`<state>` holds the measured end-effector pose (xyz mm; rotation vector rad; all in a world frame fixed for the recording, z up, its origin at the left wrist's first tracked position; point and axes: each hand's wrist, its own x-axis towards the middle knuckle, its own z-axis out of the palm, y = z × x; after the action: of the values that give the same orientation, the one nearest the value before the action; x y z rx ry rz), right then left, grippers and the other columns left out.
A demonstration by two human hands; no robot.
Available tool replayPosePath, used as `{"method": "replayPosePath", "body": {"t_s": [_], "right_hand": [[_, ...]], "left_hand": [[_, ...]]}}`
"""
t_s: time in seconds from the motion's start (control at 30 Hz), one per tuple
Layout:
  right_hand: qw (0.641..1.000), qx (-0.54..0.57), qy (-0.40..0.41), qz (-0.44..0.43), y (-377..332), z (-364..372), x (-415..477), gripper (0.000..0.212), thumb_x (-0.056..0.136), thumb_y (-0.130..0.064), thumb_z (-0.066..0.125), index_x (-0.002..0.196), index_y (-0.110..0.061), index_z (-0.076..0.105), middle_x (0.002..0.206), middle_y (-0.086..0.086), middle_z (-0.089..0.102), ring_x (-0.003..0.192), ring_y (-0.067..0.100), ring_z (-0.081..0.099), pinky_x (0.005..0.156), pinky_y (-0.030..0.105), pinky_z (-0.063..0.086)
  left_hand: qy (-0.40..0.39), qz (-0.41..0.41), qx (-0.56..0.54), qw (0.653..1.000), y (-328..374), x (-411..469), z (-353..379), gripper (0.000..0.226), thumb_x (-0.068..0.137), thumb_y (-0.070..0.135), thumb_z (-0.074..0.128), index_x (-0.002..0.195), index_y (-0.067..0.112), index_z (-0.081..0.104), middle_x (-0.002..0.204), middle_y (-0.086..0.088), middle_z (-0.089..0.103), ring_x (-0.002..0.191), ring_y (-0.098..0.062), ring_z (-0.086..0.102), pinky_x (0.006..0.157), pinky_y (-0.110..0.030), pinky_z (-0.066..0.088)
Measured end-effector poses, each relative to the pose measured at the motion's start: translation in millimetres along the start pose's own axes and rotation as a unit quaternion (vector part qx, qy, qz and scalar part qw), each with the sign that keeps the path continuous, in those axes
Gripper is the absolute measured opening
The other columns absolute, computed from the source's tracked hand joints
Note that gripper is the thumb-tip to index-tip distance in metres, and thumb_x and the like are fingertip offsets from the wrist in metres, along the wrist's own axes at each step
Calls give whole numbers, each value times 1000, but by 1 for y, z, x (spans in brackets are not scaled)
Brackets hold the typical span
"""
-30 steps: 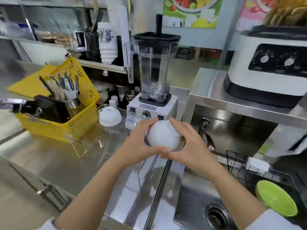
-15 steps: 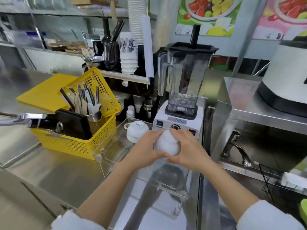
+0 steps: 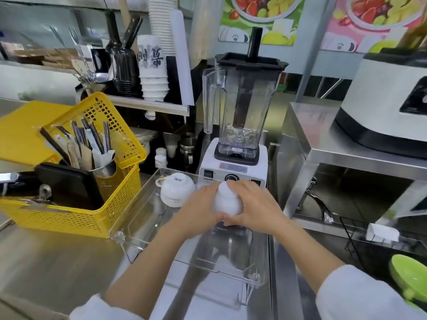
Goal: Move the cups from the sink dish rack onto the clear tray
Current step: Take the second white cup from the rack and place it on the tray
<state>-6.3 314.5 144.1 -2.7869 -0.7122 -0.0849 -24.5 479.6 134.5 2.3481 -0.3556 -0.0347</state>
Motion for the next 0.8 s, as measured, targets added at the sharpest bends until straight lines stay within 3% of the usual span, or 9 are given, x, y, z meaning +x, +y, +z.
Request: {"method": "replayPosePath", "body": {"t_s": [0.2,0.37,0.5,0.63,0.73,0.8], "right_hand": [[1000,-26,-6,-15,7,-11,0,76,76,-67,51,139,-32,24,144,-6,35,132,15,29,105,37,17],[999,50,16,-5,26,-36,-16,76,76,-63,55,140,-35,25,143,-8,38,129,14,38,104,35,31],[997,63,41,5,57,-53,-47,76,77,-58,57,141,-32,26,143,-6,40,129,12,39,106,43,36],[995,70,45,51,102,-59,-89,79,74,-62,53,141,-30,27,143,-4,41,127,13,41,103,45,39],[991,81,50,93,141,-57,-125,88,67,-76,46,140,-32,27,143,-2,42,129,16,41,104,48,38],[986,94,50,126,171,-57,-156,86,68,-72,52,140,-31,29,142,-4,42,129,14,41,105,46,38]], "left_hand": [[-12,-18,85,996,12,4,-9,83,77,42,64,143,19,21,149,-4,31,136,-20,28,111,-38,27],[45,13,206,978,53,6,-6,66,85,46,53,139,18,29,141,-6,40,128,-24,37,104,-36,33],[45,70,194,977,89,13,22,60,88,42,49,139,18,29,139,-5,40,127,-24,37,102,-35,31],[17,97,168,981,122,24,71,60,89,42,49,139,16,30,140,-7,40,128,-25,37,103,-37,32],[-9,119,153,981,142,36,115,61,88,44,50,138,15,32,139,-7,42,127,-25,39,103,-36,33],[-29,122,149,981,159,45,150,64,86,45,52,139,14,31,141,-8,41,128,-25,39,106,-38,32]]}}
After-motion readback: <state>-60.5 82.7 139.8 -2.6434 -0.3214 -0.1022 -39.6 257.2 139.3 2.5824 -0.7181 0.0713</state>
